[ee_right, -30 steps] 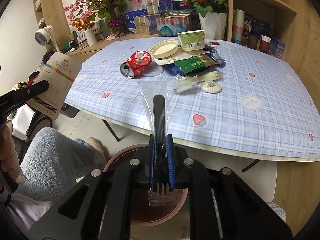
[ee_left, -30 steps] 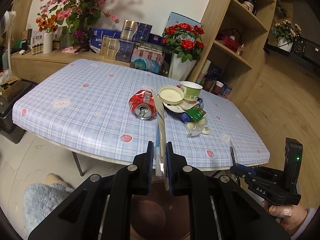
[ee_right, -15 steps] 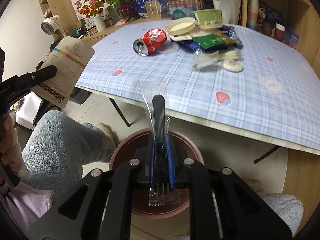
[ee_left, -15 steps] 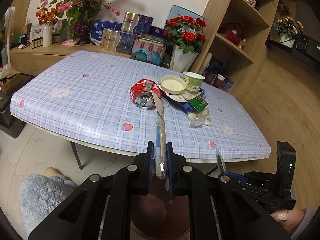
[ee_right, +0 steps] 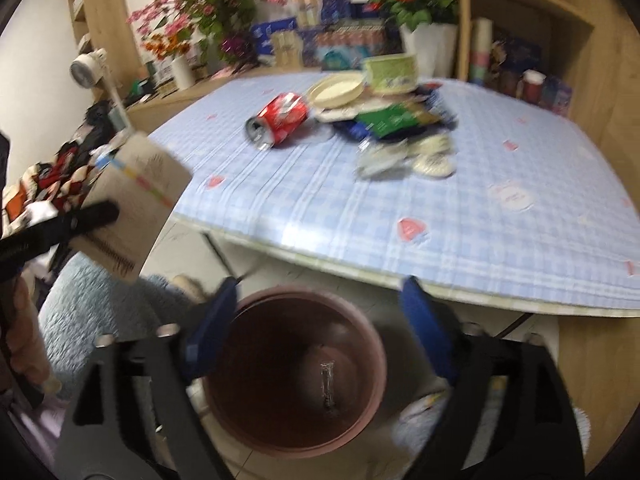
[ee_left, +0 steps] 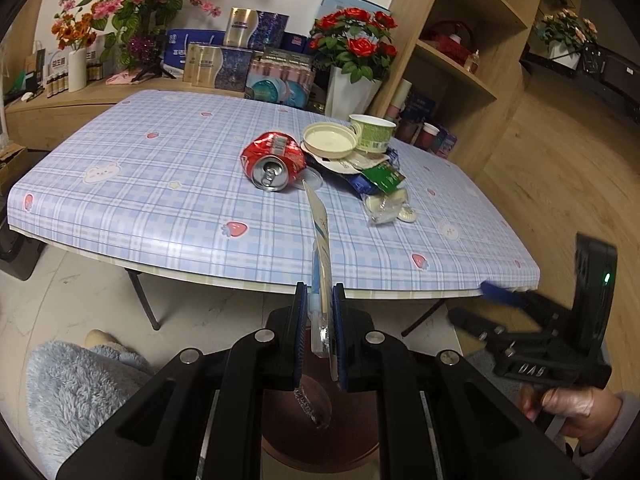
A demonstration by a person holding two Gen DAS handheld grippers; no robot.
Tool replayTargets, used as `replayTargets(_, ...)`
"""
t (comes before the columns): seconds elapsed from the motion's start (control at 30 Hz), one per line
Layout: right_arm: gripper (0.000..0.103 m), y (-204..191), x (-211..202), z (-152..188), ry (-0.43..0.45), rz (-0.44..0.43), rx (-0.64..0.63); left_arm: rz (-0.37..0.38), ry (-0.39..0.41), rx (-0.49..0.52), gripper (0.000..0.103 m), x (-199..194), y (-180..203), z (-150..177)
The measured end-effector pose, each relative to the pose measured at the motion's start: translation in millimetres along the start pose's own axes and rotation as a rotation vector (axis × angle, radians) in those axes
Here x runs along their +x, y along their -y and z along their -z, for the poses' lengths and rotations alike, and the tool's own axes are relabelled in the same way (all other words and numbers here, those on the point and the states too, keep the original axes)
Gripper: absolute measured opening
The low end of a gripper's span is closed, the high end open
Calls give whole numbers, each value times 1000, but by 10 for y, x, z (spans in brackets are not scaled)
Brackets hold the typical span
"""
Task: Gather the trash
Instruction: 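Release the fork into the brown bin with the right tool while the left tool carries the card over it, then open the left tool to drop the card into the bin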
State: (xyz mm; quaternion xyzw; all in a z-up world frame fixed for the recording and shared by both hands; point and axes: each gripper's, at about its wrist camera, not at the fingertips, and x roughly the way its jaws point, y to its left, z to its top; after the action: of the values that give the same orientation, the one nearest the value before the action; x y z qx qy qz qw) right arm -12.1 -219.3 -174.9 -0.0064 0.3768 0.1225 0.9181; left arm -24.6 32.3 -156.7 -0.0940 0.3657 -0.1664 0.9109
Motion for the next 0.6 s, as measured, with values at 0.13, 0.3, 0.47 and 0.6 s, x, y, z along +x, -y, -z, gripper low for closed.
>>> replayTargets(0.13, 97, 110, -97, -90, 59, 62, 26, 8, -29, 14, 12, 76, 39, 50)
replayTargets(0.3, 97, 231, -161, -151, 109, 107, 42, 29, -74, 31, 13, 194, 77, 111)
replayTargets(0.47, 97, 304, -125, -141, 101, 114, 61, 57, -109, 46, 13, 301, 139, 149)
replayTargets(0.6, 97, 341, -117, -133, 101, 123, 70, 107, -126, 65, 13, 368, 237, 153)
